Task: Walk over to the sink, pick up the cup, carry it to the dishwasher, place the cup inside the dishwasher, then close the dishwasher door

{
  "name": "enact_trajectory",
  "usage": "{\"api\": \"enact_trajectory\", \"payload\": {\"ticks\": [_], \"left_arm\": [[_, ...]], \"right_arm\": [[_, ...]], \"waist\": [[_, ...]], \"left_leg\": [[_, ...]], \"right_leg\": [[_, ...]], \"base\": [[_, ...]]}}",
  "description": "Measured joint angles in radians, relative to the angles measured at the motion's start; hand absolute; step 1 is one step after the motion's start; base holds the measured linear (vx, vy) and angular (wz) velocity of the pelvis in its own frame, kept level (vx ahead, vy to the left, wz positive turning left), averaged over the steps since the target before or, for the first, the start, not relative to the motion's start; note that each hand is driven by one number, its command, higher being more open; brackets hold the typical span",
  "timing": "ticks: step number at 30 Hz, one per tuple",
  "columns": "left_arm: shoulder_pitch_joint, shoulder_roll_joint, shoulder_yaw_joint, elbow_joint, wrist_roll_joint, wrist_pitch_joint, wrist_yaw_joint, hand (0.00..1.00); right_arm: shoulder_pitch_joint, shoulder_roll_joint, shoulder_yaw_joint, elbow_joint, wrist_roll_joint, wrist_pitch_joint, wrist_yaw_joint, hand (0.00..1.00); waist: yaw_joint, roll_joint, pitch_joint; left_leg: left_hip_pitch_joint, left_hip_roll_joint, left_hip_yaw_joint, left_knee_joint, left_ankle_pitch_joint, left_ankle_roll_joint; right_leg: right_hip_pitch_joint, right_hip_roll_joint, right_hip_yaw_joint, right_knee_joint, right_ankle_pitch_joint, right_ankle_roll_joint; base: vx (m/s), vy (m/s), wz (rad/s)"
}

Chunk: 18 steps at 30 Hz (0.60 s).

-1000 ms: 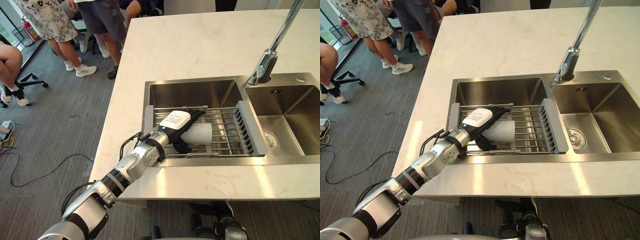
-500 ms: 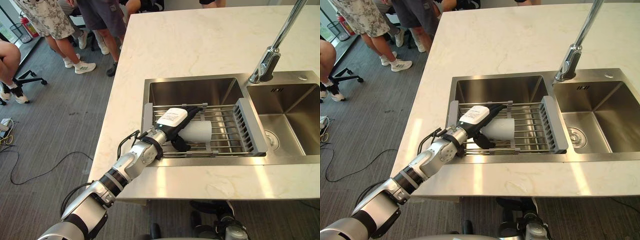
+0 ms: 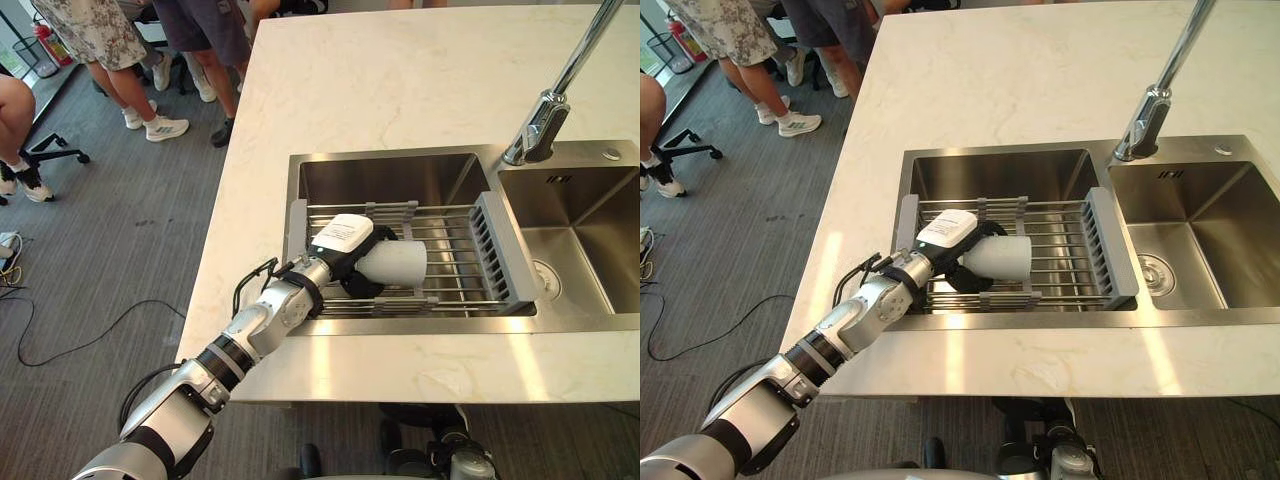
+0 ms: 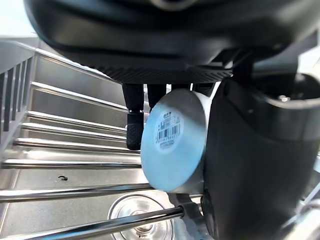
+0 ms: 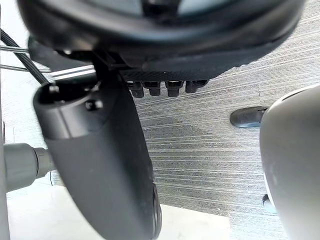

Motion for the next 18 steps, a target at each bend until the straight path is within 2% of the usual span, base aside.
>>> {"api": "enact_trajectory", "payload": {"ticks": [12,18], "left_arm": [[0.0,0.009,0.0,-0.007,-0.005,0.002,-0.003,0.0],[0.001,0.042,0.031,-0.14,-0.056,0.011,0.014,0.0]], "right_arm": [[0.0,0.0,0.001,-0.001,0.0,0.0,0.0,1.0],[0.002,0.001,0.0,-0.003,0.001,0.0,0.0,1.0]], "waist": [[-0.001,0.0,0.0],[0.006,-0.001,0.001]], "left_leg": [[-0.002,0.001,0.001,0.001,0.0,0.0],[-0.009,-0.001,-0.005,0.005,0.0,0.0]], "right_leg": [[-0.001,0.0,0.003,0.0,0.0,0.001],[-0.004,-0.002,0.006,0.001,-0.001,0.004]], "base": [[0.0,0.0,0.0],[0.0,0.0,0.01]]}}
